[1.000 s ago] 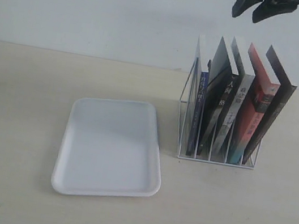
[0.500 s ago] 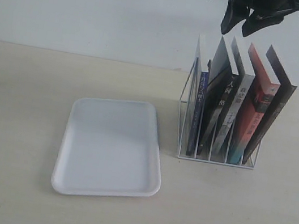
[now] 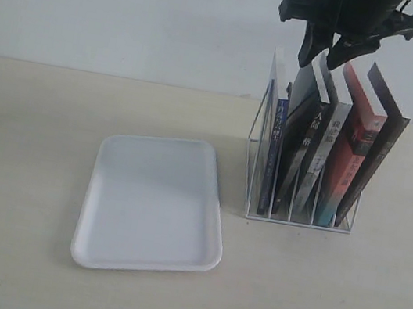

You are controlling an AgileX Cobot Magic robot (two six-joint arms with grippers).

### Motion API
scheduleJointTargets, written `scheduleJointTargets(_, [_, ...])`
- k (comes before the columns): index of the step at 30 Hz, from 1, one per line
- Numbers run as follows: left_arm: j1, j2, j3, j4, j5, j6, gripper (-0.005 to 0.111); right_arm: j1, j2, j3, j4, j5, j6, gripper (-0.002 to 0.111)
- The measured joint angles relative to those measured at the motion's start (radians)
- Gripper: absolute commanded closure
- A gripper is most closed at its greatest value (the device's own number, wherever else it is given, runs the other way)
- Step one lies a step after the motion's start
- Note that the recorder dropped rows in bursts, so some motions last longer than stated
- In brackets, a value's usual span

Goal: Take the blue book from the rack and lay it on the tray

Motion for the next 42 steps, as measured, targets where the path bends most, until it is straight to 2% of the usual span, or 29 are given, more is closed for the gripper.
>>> scheduleJointTargets(27, [0.0,0.0,0.0,0.0,0.0,0.0,0.102,0.0,0.052,0.001,-0.012,-0.002,0.015,0.067])
scheduleJointTargets(29, [0.0,0.0,0.0,0.0,0.0,0.0,0.102,0.0,0.059,0.001,-0.012,-0.002,0.017,0.072])
scheduleJointTargets(34, [0.0,0.0,0.0,0.0,0.0,0.0,0.102,0.0,0.073,0.001,-0.012,-0.002,0.022,0.109])
scheduleJointTargets(42, [0.0,0.0,0.0,0.0,0.0,0.0,0.102,0.0,0.073,0.001,-0.014,-0.002,0.02,0.108])
